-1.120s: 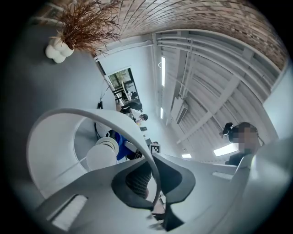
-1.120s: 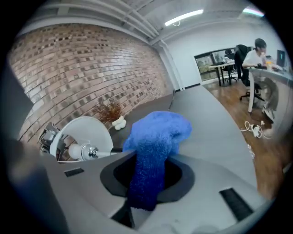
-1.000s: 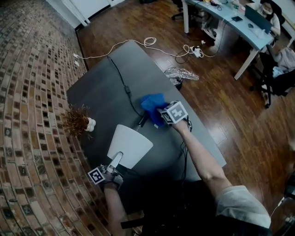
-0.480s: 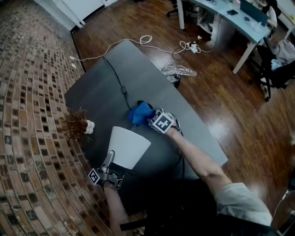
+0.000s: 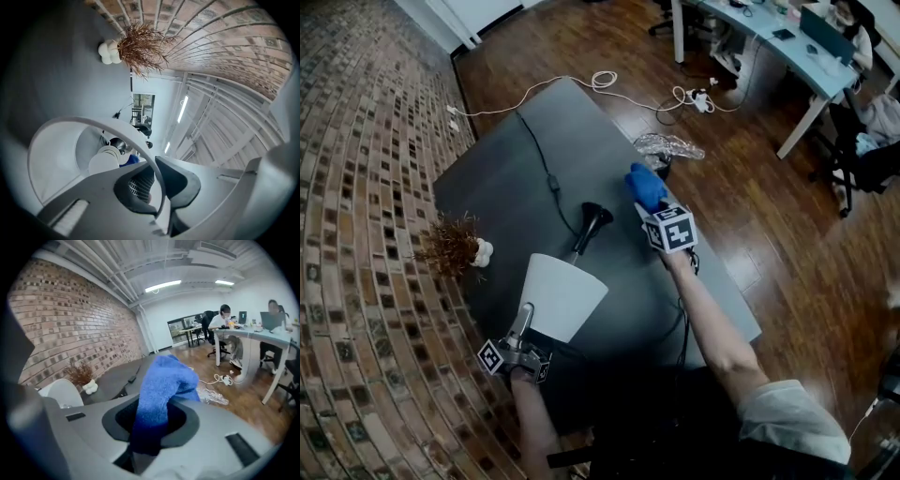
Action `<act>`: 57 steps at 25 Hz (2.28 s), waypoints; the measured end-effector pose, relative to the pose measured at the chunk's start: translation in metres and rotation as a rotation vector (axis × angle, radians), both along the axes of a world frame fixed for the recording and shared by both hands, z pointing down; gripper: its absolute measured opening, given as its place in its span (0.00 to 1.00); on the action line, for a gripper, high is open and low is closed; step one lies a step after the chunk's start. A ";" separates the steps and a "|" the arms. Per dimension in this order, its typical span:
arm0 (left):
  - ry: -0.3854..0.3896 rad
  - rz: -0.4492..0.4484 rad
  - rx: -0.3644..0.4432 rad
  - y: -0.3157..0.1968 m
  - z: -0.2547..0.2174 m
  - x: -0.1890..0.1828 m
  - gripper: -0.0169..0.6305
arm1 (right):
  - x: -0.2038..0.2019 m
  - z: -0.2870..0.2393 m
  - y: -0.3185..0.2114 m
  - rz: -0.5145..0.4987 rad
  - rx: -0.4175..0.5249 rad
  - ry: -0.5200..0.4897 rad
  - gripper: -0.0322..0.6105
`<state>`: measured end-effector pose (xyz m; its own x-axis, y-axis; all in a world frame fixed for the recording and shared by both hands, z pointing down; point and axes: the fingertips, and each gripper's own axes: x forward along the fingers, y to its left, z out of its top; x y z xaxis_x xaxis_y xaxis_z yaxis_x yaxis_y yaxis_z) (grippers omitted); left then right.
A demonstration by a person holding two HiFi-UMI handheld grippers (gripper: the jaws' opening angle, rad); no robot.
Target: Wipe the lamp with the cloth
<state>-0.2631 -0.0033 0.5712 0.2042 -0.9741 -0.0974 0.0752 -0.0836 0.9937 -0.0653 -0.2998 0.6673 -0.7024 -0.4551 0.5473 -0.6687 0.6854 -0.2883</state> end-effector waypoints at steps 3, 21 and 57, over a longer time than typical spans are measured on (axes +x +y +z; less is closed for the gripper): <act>-0.145 0.034 -0.003 -0.001 -0.005 0.009 0.04 | -0.039 -0.021 0.026 -0.167 0.042 -0.040 0.20; -1.992 1.100 0.140 0.056 0.053 0.109 0.03 | -0.015 0.015 0.057 -0.325 -0.126 0.217 0.20; -1.413 0.366 0.231 0.043 -0.031 0.076 0.06 | -0.013 0.002 0.254 -0.716 -0.246 0.077 0.18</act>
<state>-0.1867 0.0394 0.5399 0.4848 -0.8397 0.2446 -0.8706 -0.4365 0.2270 -0.0785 -0.0461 0.6696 -0.7358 0.2392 0.6336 -0.1091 0.8814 -0.4596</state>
